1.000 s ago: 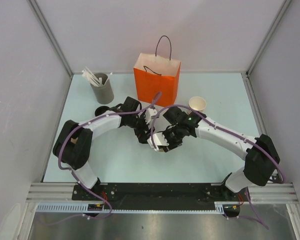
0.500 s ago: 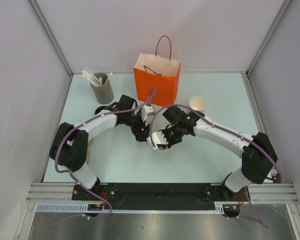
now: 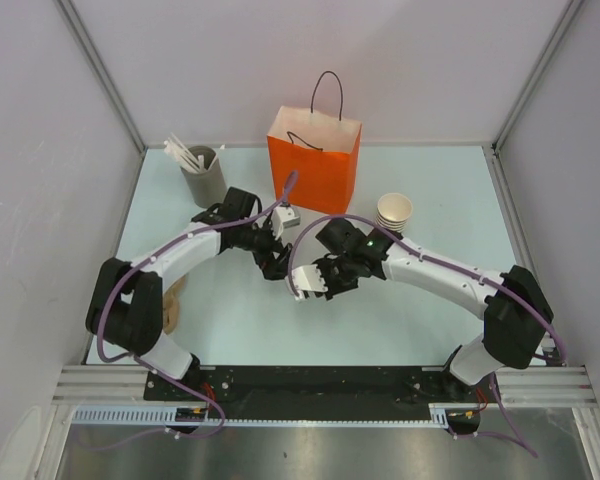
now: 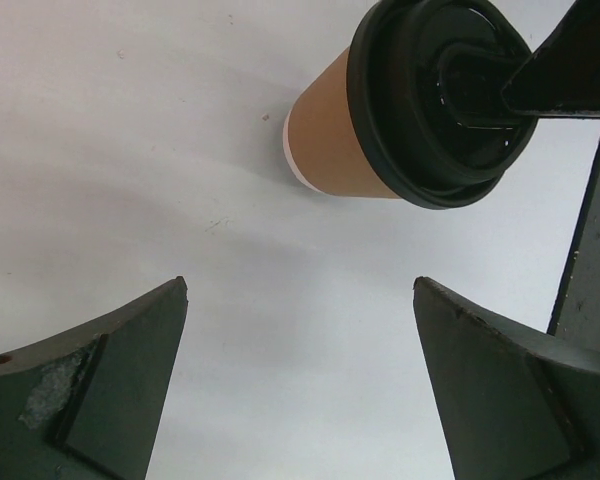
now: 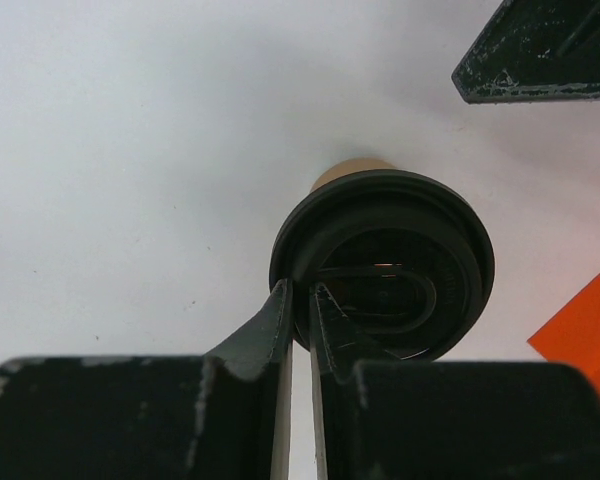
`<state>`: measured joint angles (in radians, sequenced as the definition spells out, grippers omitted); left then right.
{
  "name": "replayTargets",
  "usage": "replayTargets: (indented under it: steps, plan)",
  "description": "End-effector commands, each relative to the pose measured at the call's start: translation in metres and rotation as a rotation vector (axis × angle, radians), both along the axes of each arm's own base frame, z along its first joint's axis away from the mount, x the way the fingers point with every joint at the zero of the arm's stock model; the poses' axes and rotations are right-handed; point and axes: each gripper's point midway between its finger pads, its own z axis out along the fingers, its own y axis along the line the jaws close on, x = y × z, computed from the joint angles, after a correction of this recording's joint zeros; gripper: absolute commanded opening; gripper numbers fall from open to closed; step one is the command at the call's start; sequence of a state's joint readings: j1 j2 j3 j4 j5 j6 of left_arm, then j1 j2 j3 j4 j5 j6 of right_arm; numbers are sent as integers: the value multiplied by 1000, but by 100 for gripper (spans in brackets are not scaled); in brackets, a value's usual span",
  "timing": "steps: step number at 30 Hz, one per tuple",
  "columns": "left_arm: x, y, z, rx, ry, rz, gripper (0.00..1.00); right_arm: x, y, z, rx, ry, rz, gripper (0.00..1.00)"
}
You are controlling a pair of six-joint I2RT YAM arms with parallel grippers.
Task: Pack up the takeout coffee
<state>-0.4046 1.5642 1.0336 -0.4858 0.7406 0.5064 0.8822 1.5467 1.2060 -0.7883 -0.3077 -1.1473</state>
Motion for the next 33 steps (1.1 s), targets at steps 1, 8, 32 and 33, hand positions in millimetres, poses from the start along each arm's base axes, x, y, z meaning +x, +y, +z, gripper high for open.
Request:
replayTargets:
  steps: [1,8,32,33]
  plan:
    - [-6,-1,18,-48,-49,-34,99,9,1,4,-13,-35,-120,8]
    - [-10,4,22,-51,-55,-32,99,-1,-8,26,-43,94,-257,5]
    - [-11,7,40,-86,-116,-9,100,23,-213,81,124,201,-947,0]
    - [-10,8,39,-82,-115,-3,100,18,-222,79,120,209,-967,0]
